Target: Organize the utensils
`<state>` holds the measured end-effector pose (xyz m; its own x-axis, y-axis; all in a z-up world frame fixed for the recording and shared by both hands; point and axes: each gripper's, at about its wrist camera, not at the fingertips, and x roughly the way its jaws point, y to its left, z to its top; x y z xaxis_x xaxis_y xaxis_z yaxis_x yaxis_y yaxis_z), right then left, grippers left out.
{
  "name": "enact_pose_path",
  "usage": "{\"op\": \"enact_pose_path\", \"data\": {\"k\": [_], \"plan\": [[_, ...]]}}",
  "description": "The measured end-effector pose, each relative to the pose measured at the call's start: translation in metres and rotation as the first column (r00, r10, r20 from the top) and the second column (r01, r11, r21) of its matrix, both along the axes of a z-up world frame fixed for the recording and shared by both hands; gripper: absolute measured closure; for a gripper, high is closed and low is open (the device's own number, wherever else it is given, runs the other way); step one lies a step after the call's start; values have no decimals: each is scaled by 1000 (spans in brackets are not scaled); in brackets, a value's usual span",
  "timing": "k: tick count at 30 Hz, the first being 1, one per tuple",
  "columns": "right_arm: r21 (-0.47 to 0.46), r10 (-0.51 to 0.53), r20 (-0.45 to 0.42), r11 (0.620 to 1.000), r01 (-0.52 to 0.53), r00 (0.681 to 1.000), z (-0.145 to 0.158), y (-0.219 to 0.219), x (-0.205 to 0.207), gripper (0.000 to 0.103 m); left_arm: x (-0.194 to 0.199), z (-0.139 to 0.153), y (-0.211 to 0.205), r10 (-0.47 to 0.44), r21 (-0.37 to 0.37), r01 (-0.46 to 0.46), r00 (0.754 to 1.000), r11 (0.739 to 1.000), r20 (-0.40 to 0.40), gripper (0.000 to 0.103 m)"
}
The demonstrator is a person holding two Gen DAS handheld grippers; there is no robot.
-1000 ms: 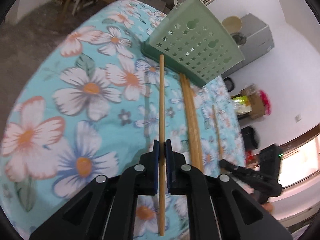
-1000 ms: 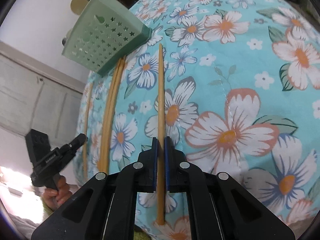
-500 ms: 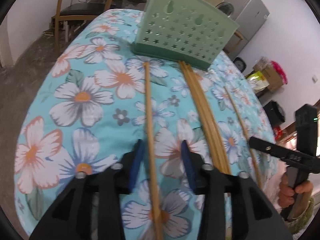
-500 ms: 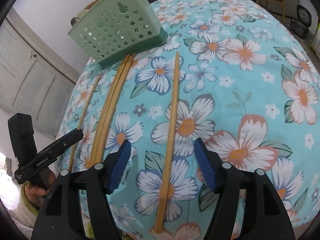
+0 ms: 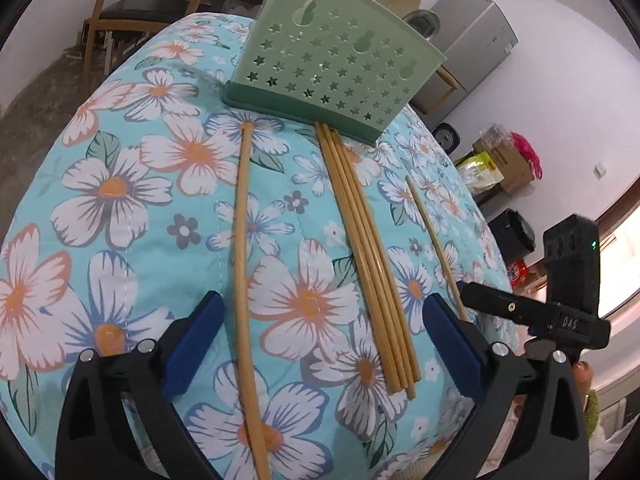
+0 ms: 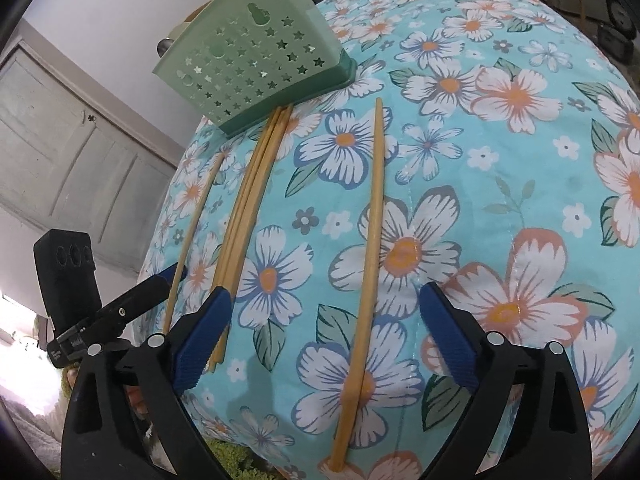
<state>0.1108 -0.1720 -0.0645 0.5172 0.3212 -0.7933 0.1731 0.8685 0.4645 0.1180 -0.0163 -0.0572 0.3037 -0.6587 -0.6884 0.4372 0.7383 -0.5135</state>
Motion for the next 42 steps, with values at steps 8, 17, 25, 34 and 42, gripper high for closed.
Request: {"op": "enact_pose_path", "data": {"k": [8, 17, 25, 34, 42], "plan": [[15, -7, 3, 1000, 7, 1000, -1, 5, 5, 8, 3, -1, 6, -1, -31, 0, 1000, 1000, -31, 6], [-58, 51, -34, 997, -53, 998, 4, 10, 12, 11, 5, -1, 9, -12, -51, 9, 999, 999, -48, 6], [-107, -44, 20, 993, 46, 999, 12, -17, 39, 39, 6, -2, 9, -13, -58, 10, 999, 998, -52, 6], [-205, -65, 13, 977, 67, 998, -1, -28, 78, 78, 10, -2, 8, -30, -55, 26, 997, 998, -66, 6], [-155, -71, 14, 985, 72, 997, 0, -29, 64, 98, 7, 1, 3, -42, -8, 41, 998, 999, -40, 6]]}}
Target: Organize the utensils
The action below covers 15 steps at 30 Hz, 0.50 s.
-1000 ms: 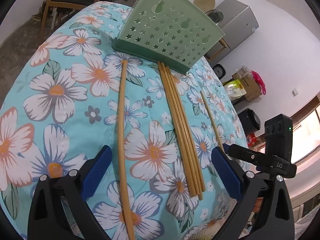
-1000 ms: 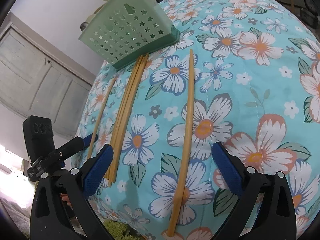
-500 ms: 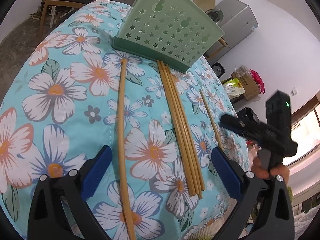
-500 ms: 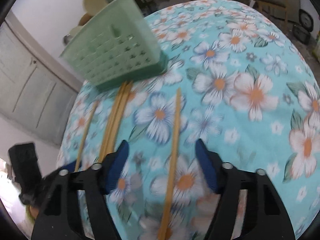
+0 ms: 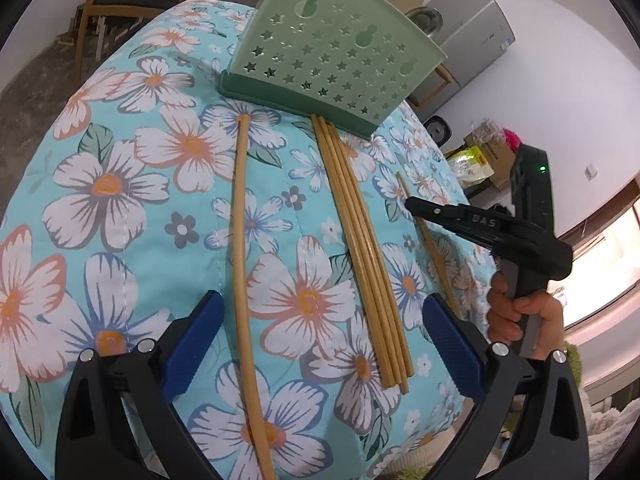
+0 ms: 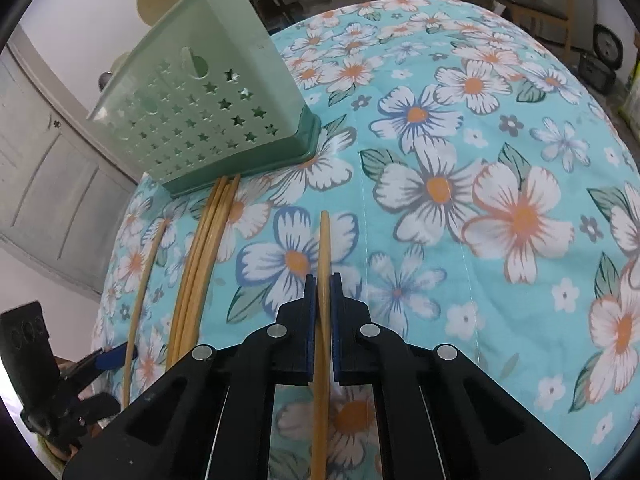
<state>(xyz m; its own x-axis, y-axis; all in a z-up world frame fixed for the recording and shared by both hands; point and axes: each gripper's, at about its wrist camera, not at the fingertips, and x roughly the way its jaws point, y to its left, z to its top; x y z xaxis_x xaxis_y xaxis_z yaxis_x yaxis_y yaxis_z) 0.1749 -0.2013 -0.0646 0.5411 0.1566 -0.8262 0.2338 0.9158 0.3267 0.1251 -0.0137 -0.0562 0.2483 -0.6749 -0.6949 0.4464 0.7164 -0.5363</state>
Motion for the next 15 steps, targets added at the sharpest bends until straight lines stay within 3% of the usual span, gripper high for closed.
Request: {"op": "enact_pose_path", "data": {"k": [4, 10, 15], "plan": [[24, 6, 7, 1000, -7, 1000, 3, -2, -17, 98, 1, 6, -3, 8, 40, -9, 1000, 999, 10, 12], [60, -2, -3, 998, 2, 1000, -3, -9, -21, 98, 13, 29, -8, 0, 128, -17, 991, 992, 133, 21], [73, 1, -5, 997, -1, 1000, -2, -12, -19, 98, 43, 33, -23, -16, 231, -27, 983, 973, 184, 46]]}}
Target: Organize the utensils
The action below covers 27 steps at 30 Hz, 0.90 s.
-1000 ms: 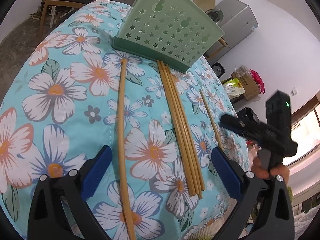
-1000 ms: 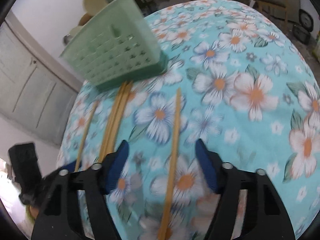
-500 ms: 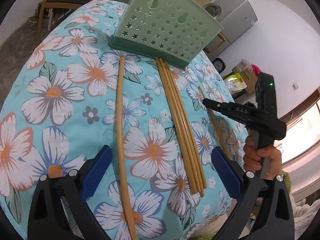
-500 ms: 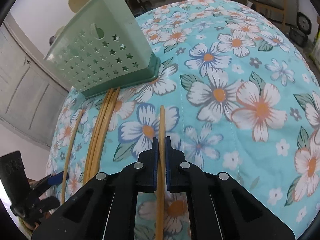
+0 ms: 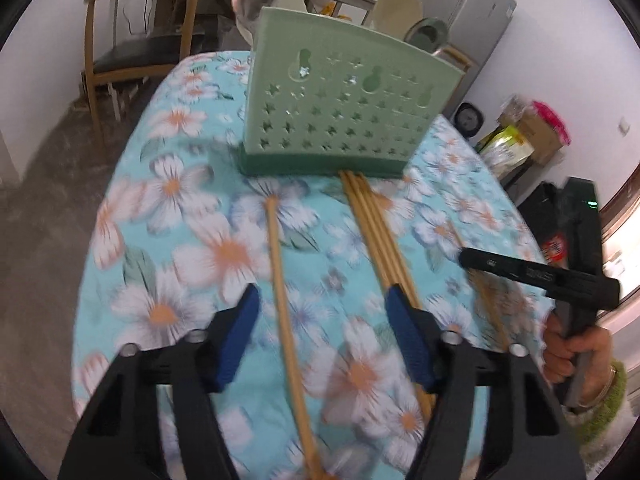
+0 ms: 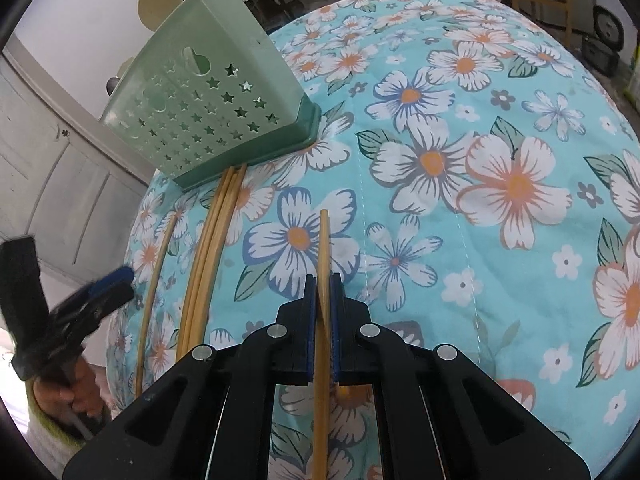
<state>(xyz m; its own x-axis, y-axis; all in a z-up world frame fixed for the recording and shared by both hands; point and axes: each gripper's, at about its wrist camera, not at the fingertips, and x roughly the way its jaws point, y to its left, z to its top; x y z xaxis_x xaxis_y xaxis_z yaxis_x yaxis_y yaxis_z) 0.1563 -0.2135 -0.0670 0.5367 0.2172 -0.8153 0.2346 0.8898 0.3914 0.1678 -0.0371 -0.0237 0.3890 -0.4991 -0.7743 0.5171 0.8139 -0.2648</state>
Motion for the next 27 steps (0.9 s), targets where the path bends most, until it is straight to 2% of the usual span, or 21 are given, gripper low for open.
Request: {"op": "enact_pose_path", "data": {"k": [5, 14, 20, 27], "plan": [[-8, 20, -14, 1000, -20, 1000, 2, 0, 9, 95, 32, -13, -16, -26, 101, 27, 1000, 994, -8, 62], [-38, 47, -37, 998, -48, 998, -1, 0, 32, 95, 64, -29, -22, -9, 160, 17, 999, 987, -50, 83], [-45, 41, -28, 998, -43, 999, -4, 2, 40, 99, 72, -31, -24, -3, 159, 10, 999, 987, -43, 89], [-33, 41, 17, 999, -40, 999, 11, 10, 40, 99, 78, -31, -17, 45, 87, -41, 998, 995, -45, 95]]}}
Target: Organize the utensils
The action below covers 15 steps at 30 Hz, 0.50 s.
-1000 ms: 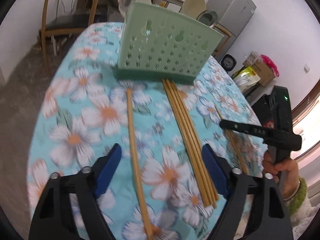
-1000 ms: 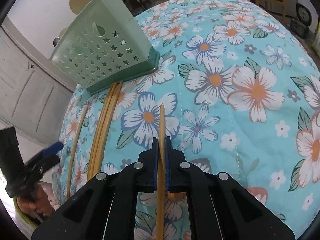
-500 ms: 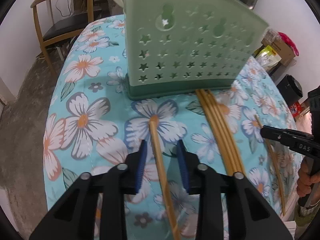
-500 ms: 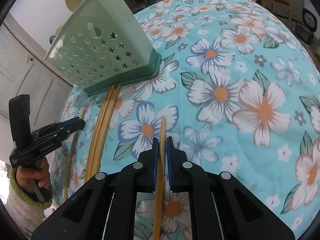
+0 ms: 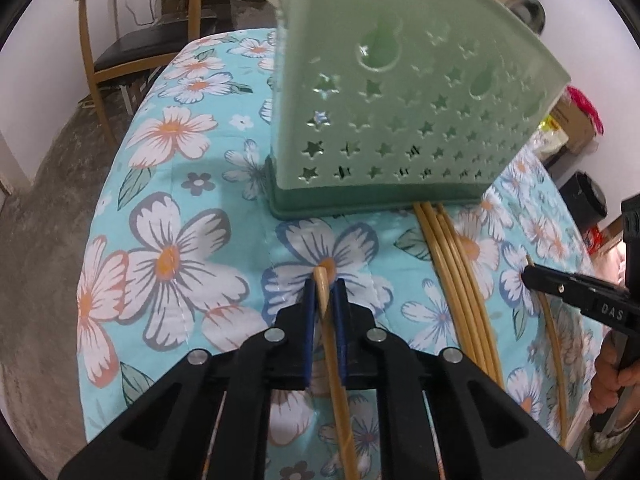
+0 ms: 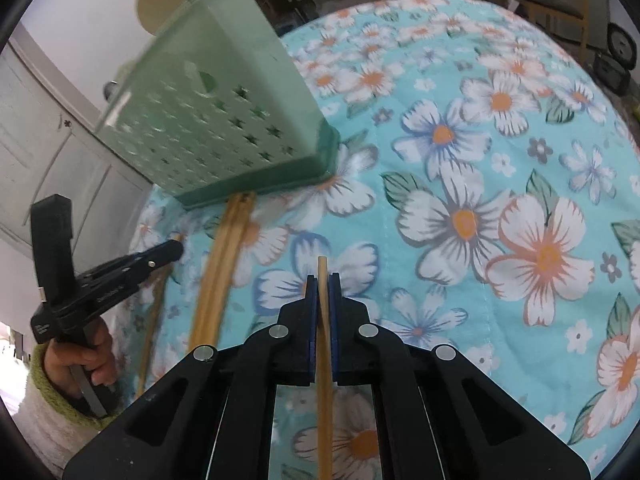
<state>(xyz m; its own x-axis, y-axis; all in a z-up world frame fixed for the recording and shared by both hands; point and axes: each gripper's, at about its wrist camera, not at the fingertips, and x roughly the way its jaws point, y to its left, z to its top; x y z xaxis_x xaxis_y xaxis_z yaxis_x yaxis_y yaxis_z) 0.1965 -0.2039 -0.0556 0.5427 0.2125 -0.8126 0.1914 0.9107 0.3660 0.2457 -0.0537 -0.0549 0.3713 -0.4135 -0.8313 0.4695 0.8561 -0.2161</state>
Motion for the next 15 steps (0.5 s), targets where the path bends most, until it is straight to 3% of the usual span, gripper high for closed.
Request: {"op": "enact_pose_path", "data": {"k": [6, 15], "plan": [[-20, 1, 91, 1000, 1, 996, 39, 1, -11, 99, -9, 28, 10, 15, -83, -12, 999, 996, 38, 97], [-29, -10, 267, 999, 19, 964, 110, -3, -41, 99, -38, 108, 34, 7, -248, 31, 989, 968, 147, 97]]}}
